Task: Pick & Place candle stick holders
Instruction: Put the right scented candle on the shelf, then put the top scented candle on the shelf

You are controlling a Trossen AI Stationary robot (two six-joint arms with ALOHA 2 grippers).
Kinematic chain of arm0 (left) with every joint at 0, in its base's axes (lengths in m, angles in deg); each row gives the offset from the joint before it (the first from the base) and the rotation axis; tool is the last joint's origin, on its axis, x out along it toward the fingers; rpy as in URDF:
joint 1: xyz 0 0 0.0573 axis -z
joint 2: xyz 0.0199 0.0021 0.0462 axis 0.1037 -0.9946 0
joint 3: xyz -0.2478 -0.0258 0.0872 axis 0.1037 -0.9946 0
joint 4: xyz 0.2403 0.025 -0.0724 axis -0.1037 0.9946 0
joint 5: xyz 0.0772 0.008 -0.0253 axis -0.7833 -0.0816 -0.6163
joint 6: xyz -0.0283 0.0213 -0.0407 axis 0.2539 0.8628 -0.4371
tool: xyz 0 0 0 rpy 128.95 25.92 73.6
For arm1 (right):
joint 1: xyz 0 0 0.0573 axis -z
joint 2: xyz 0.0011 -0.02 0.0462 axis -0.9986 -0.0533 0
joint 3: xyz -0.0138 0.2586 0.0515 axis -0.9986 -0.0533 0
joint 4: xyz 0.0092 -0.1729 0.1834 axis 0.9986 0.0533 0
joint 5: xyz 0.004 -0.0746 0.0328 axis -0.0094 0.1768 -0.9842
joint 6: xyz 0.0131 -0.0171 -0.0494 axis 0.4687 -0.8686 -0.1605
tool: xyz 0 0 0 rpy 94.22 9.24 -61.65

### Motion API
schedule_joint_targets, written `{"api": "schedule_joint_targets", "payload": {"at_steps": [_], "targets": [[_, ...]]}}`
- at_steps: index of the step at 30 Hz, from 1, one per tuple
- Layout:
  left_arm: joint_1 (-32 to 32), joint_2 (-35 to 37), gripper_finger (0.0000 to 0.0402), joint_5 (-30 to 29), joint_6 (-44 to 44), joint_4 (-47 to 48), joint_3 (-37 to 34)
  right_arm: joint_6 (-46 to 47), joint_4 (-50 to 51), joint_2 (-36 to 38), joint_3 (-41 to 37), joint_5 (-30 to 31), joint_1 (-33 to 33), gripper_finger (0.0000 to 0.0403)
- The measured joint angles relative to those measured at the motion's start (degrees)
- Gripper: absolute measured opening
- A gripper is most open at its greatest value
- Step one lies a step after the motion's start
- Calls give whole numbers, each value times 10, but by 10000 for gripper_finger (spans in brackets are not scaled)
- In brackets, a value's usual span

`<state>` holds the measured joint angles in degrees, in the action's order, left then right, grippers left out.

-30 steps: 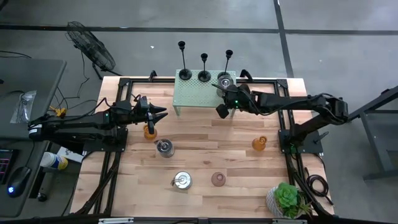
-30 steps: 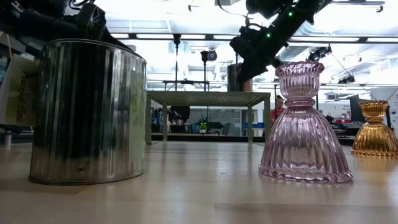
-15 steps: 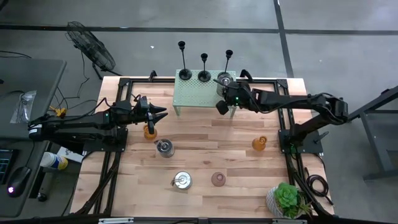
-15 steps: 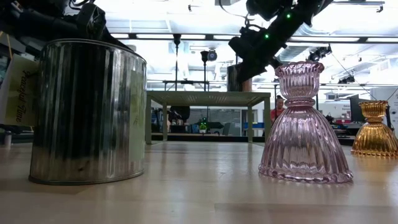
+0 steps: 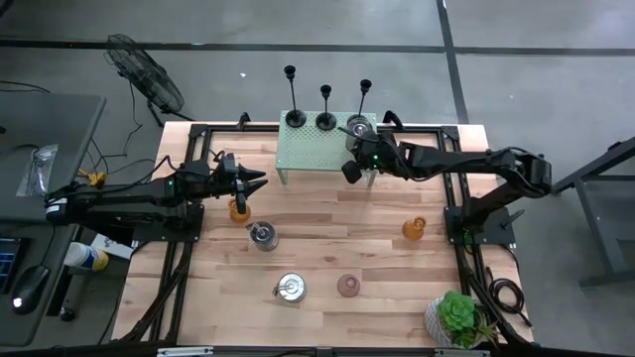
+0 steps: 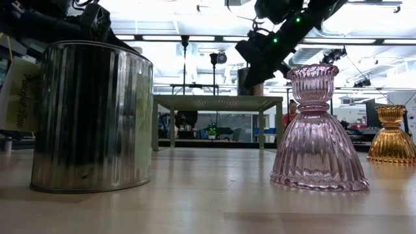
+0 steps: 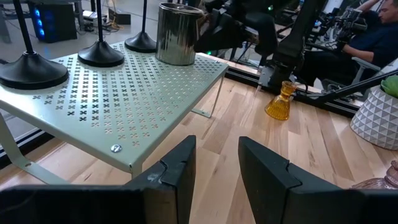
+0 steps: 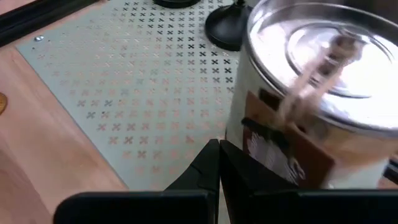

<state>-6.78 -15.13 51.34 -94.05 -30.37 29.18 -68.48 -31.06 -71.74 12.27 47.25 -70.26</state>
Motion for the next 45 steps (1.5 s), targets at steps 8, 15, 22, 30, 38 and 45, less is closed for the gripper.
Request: {"api": "schedule_joint_targets", "payload": {"at_steps": [8, 15, 22, 30, 38, 45], "targets": [[0, 0, 118, 0, 0, 0, 0, -11, -16, -8, 0, 14, 6, 2], [0, 0, 118, 0, 0, 0, 0, -13, -16, -8, 0, 27, 21, 2], [0, 0, 118, 0, 0, 0, 0, -17, -16, -8, 0, 22, 20, 2], [0, 0, 118, 0, 0, 0, 0, -7, -13, -1, 0, 11, -15, 2], [0, 0, 118, 0, 0, 0, 0, 15, 55, 40, 0, -30, -60, 2], [0, 0, 118, 0, 0, 0, 0, 31, 154, 99, 0, -97, -84, 2]]}}
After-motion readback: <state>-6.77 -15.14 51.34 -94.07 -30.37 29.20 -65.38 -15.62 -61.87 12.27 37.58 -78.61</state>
